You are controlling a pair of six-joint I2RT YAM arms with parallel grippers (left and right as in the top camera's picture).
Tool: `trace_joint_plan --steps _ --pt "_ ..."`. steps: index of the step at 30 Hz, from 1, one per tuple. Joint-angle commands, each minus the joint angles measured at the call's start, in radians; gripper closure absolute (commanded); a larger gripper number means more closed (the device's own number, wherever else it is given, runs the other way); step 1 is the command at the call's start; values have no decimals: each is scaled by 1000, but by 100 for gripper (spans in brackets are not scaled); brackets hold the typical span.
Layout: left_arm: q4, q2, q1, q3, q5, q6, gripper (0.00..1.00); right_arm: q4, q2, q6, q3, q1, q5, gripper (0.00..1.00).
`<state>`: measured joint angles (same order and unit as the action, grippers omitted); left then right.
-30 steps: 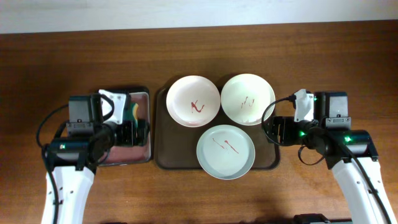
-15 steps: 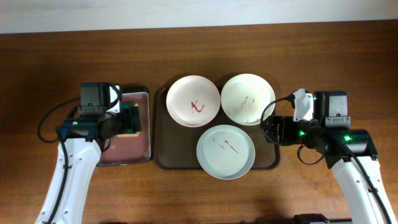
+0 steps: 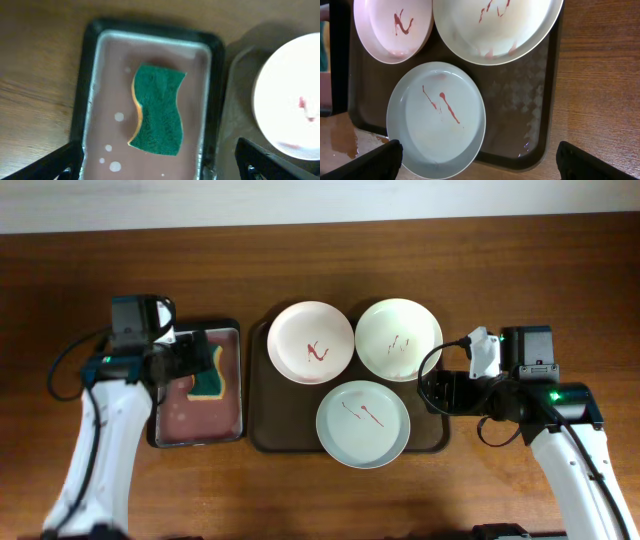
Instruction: Clean dirty plates on tray and stack at the side
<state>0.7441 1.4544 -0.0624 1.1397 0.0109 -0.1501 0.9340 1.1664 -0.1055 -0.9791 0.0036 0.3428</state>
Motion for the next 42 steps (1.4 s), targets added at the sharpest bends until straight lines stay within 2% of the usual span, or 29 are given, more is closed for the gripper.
trace_joint_plan --steps 1,6,9,10,12,14,15,16,18,19,20,24,27,30,31,34,42 --pt "-18 102 -4 11 11 -18 11 1 2 -3 -19 10 13 1" --pt "-86 241 -3 11 12 -18 16 1 2 -3 -19 10 13 1" --pt "-116 320 -3 10 61 -18 16 1 2 -3 -19 10 13 1" --pt "-124 343 -3 10 69 -18 21 1 2 -3 -19 10 13 1" --pt "-140 384 -3 10 99 -18 23 0 2 -3 -19 10 13 1" --pt "-146 412 -3 10 98 -18 37 -3 2 -3 -19 10 13 1" --pt "-149 420 -3 10 98 -17 58 -3 2 -3 -19 10 13 1" --pt "-150 423 -3 10 98 -17 70 -3 2 -3 -19 10 13 1" --pt "-142 425 -3 10 97 -17 87 -3 2 -3 -19 10 13 1" --pt "-134 425 -3 8 94 -18 94 -2 2 -3 -19 10 13 1" --pt "-126 427 -3 4 94 -18 96 -2 2 -3 -19 10 13 1" --pt "-126 429 -3 -47 71 -18 100 13 2 -3 -18 10 13 0" --pt "-100 404 -4 -30 127 -17 100 13 7 -3 -15 10 13 12" --pt "-2 336 -4 43 132 -17 100 13 35 -3 -12 18 13 30" --pt "35 304 -4 68 132 -14 100 12 49 -2 -12 32 13 32" --pt "79 229 -3 75 132 -13 100 5 135 -3 -12 95 2 32" --pt "111 221 -3 74 132 -14 100 -10 417 -6 -12 111 6 38"
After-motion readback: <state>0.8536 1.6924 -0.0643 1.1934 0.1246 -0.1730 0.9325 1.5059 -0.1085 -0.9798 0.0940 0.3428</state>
